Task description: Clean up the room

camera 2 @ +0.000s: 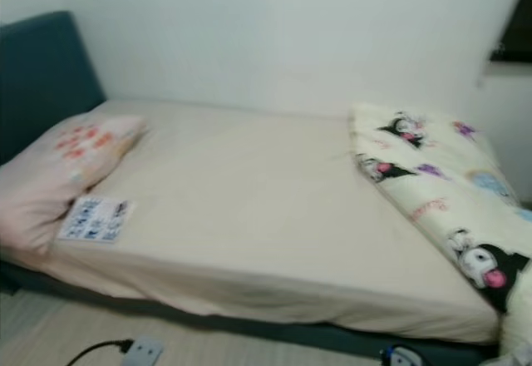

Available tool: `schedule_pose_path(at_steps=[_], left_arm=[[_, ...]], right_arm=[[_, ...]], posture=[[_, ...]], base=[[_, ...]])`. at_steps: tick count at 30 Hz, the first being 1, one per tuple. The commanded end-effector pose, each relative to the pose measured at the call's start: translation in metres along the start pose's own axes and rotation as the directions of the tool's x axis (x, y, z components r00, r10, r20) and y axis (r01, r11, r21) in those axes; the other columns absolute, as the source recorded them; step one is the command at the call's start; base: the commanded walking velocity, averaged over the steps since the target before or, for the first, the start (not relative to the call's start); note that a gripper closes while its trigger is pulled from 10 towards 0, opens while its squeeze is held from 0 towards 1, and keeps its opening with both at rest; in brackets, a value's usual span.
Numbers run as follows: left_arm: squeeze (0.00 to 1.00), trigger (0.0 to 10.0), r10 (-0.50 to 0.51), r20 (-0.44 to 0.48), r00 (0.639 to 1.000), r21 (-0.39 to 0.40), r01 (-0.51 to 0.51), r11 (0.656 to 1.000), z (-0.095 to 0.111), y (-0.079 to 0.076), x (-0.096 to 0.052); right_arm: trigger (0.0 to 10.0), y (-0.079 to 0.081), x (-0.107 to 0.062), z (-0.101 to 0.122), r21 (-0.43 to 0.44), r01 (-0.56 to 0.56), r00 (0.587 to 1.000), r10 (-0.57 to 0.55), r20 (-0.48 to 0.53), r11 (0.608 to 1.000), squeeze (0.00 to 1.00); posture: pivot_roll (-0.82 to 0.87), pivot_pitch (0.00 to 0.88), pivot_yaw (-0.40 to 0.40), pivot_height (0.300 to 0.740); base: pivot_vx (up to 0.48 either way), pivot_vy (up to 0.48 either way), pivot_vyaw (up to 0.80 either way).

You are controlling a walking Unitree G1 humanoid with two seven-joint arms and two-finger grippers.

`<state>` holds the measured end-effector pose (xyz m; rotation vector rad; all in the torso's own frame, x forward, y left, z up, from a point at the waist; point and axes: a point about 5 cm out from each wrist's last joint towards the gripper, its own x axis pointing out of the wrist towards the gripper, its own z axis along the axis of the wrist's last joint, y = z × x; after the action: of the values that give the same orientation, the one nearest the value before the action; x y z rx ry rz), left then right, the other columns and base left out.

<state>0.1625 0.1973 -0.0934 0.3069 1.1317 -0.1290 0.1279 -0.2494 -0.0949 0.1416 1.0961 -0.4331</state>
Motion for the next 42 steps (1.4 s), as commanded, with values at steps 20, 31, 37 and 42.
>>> schedule_pose_path(at_steps=[20,31,37,42], left_arm=[[0.00,10.0,0.005,0.001,1.000,0.025,-0.005,1.000,0.0012,0.0031,-0.0001],[0.00,10.0,0.014,0.004,1.000,0.010,-0.014,1.000,-0.0018,0.0019,-0.0003],[0.00,10.0,0.010,0.007,1.000,-0.001,-0.010,1.000,-0.0020,0.0007,-0.0003],[0.00,10.0,0.005,0.007,1.000,0.014,-0.005,1.000,-0.0016,-0.0010,-0.0001]], right_arm=[[10.0,0.0097,0.0006,0.0101,-0.039,-0.063,0.997,0.065,0.038,0.997,0.00],[10.0,0.0076,0.0004,0.0078,-0.040,-0.051,0.998,0.052,0.041,0.998,0.00],[10.0,0.0044,0.0004,0.0069,-0.036,-0.021,0.999,0.022,0.035,0.999,0.00],[10.0,0.0038,0.0004,0.0058,-0.040,-0.023,0.999,0.024,0.028,0.999,0.00]], posture=[[0.00,0.000,-0.015,0.726],[-0.01,0.000,-0.016,0.726],[-0.01,0.000,-0.012,0.726],[-0.01,0.000,-0.011,0.726]], base=[[0.000,-0.480,0.15],[0.000,-0.262,0.74],[0.000,0.000,0.64],[0.000,0.000,0.00]])
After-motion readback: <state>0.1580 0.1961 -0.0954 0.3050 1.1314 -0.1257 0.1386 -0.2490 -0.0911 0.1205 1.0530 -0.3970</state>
